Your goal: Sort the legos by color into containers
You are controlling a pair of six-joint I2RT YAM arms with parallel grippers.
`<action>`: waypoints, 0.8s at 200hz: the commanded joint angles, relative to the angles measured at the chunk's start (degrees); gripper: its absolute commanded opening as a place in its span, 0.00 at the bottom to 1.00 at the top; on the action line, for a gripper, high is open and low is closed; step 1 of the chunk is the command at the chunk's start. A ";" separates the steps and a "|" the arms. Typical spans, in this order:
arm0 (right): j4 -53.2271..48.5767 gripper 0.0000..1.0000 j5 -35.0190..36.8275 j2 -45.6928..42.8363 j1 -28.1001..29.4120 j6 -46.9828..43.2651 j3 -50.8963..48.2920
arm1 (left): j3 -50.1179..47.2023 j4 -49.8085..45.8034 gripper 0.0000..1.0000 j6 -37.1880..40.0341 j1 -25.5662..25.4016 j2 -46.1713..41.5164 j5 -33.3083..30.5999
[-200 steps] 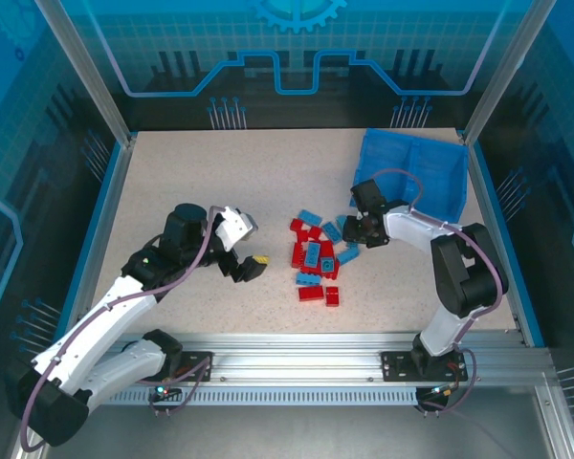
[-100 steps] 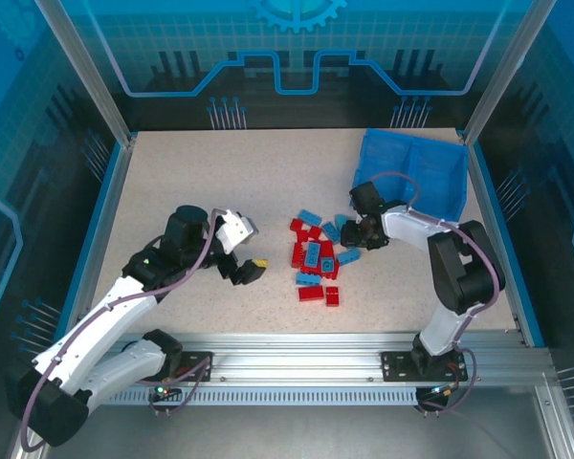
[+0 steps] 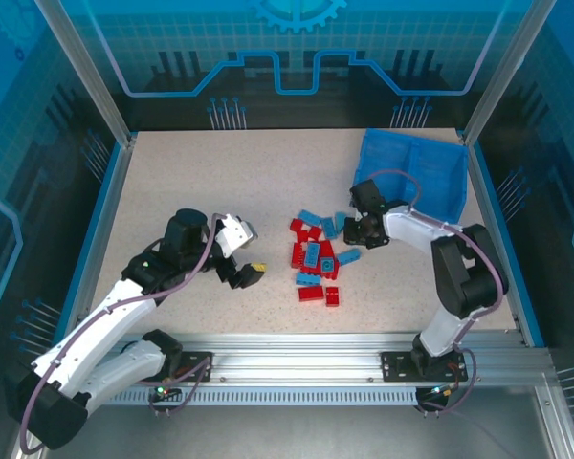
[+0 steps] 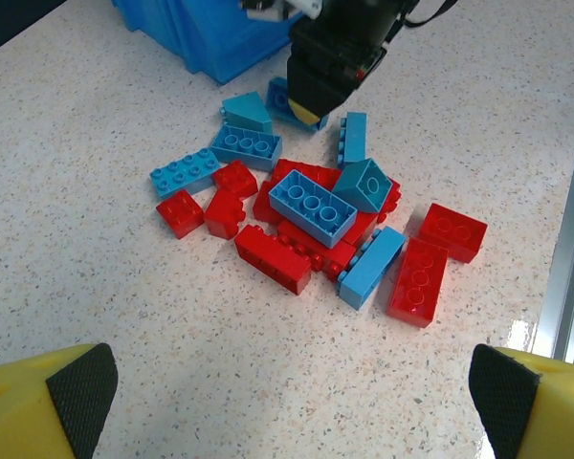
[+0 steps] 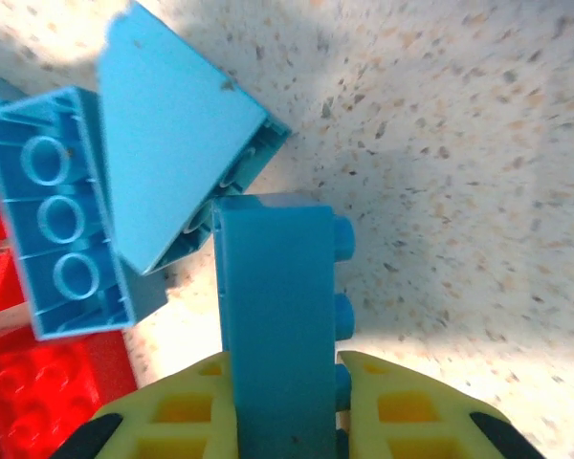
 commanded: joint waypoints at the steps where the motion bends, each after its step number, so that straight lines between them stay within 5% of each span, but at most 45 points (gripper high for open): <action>1: -0.37 0.19 3.36 -7.87 -0.76 0.49 -1.45 | -1.08 0.26 0.99 1.07 -0.39 -1.48 1.65; 63: 0.97 0.23 11.39 -22.60 -15.41 2.77 -0.81 | -2.47 2.89 0.99 1.15 -0.44 -4.34 0.92; 108: 4.11 0.24 3.70 -10.40 -28.85 5.55 3.98 | -2.42 3.18 0.99 1.04 -0.46 -5.91 2.98; 160: 2.76 0.32 0.52 5.48 -31.23 6.16 13.33 | -4.89 6.57 0.99 0.71 -0.44 -10.50 5.47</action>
